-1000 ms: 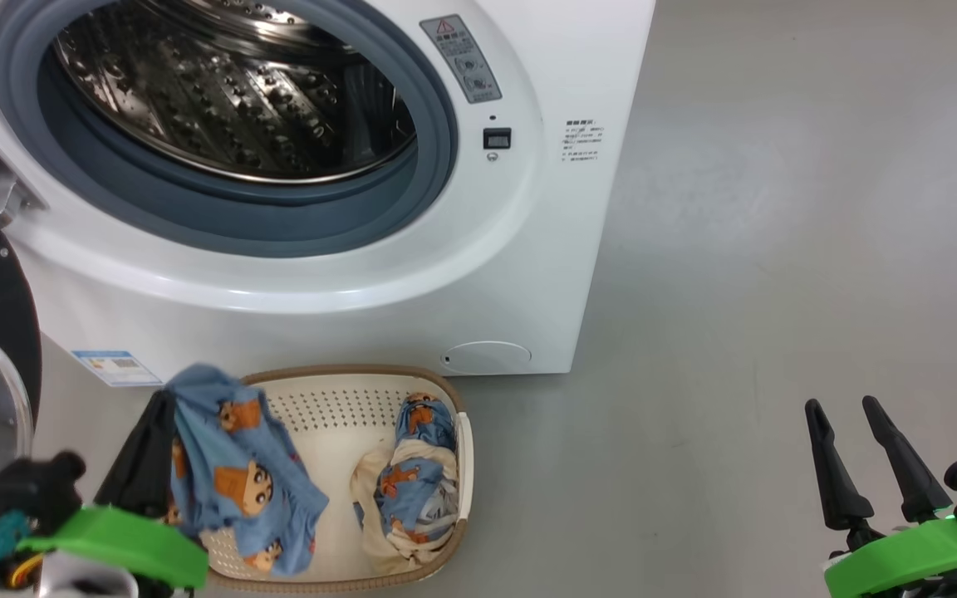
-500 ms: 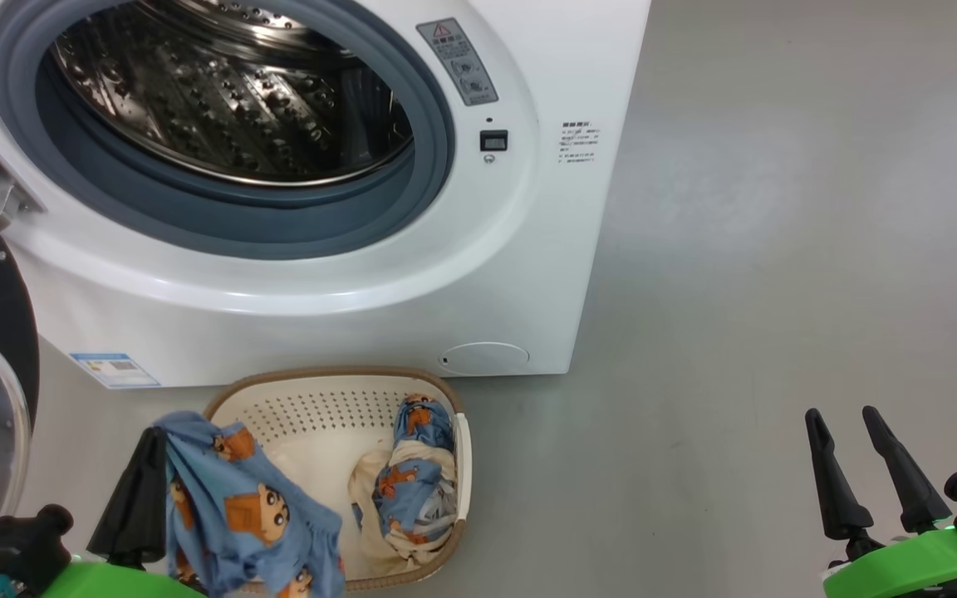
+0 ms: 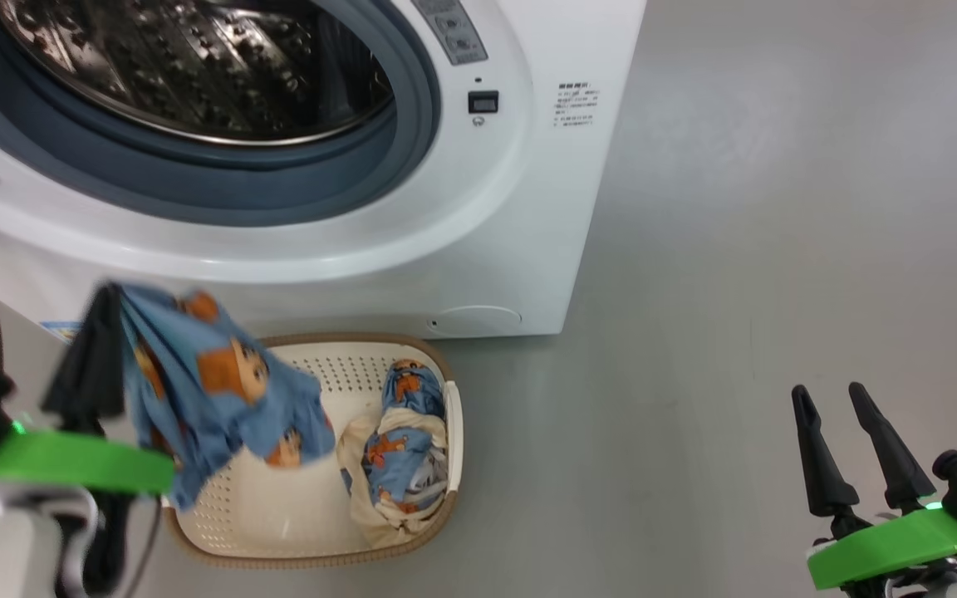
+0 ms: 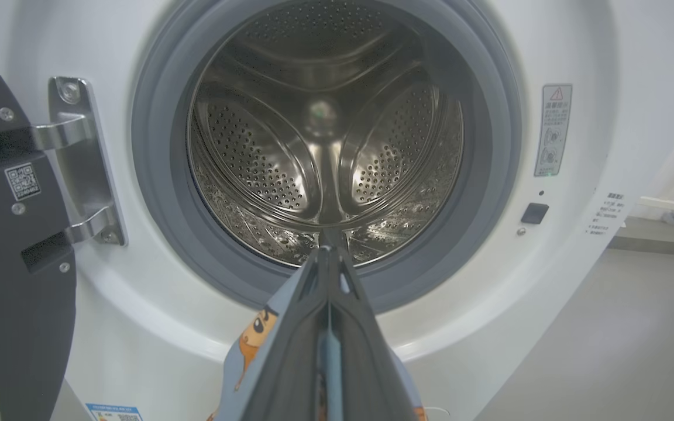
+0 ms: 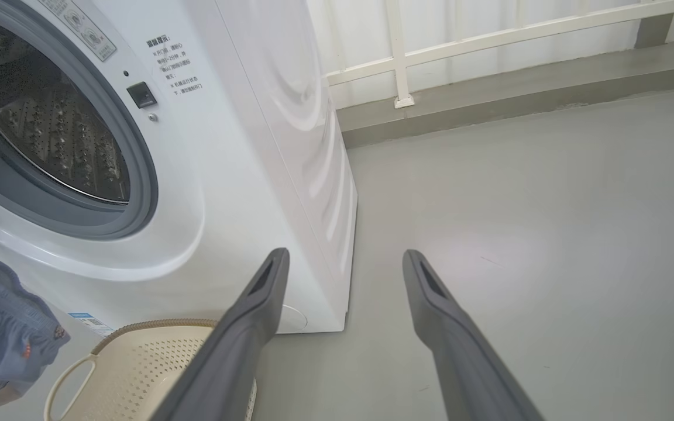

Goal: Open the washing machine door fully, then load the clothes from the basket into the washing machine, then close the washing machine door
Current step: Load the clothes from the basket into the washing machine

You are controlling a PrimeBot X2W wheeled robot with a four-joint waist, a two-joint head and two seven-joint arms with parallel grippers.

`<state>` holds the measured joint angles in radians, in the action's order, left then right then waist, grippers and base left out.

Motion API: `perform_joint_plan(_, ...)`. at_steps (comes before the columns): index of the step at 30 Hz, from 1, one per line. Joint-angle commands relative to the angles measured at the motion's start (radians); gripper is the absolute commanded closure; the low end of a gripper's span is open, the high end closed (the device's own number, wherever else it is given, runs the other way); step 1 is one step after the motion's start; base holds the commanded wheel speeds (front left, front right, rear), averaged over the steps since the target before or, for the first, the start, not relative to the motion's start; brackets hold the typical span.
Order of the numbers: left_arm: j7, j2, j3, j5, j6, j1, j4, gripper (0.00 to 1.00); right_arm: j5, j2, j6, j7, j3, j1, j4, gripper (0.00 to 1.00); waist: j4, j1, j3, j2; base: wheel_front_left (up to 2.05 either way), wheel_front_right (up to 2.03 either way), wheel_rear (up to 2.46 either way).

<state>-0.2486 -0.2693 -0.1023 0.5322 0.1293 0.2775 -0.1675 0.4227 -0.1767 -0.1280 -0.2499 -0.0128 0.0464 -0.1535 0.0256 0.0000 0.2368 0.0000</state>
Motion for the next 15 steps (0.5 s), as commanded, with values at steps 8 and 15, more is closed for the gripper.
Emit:
perform_joint_plan(8,-0.013,-0.093,0.01,-0.008,0.001,0.343,-0.068,1.0,-0.019,0.018,-0.003,-0.012,0.044,0.08,0.031,0.0,-0.03,0.0,0.117,0.0,0.0,0.0,0.0)
perform_joint_plan(15,-0.013,-0.11,0.006,-0.009,0.001,0.603,-0.21,1.0,-0.027,0.032,-0.003,-0.012,0.059,0.124,0.036,0.0,-0.056,0.0,0.185,0.0,0.0,0.0,0.0)
